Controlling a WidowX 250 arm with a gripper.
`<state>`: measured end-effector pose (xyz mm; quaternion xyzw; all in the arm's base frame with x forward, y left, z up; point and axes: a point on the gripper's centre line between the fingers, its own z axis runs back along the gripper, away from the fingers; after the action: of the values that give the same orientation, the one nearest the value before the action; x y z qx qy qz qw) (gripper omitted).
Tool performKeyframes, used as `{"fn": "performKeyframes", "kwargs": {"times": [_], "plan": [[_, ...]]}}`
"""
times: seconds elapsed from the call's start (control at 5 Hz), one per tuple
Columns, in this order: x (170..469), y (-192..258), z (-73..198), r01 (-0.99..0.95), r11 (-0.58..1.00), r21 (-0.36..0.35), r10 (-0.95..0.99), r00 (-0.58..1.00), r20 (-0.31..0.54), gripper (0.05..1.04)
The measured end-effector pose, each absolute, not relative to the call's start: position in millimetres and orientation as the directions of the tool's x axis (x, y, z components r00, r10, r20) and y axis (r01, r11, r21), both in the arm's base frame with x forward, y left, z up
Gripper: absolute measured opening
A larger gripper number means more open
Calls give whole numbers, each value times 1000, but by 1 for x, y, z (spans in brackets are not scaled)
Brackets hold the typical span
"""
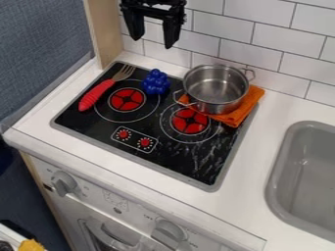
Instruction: Moved silver pot from top right of the burners to the left burner
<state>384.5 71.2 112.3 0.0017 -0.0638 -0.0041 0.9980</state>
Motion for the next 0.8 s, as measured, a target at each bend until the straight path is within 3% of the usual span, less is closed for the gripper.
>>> {"fn": "performKeyframes", "kwargs": {"times": [0.2, 0.4, 0.8], "plan": [[384, 70, 97, 11, 1000, -10, -10, 996, 88, 1001], [396, 64, 92, 59, 997, -48, -53, 992, 114, 1001], [415, 29, 69, 185, 980, -75, -179, 980, 85, 1001]]}}
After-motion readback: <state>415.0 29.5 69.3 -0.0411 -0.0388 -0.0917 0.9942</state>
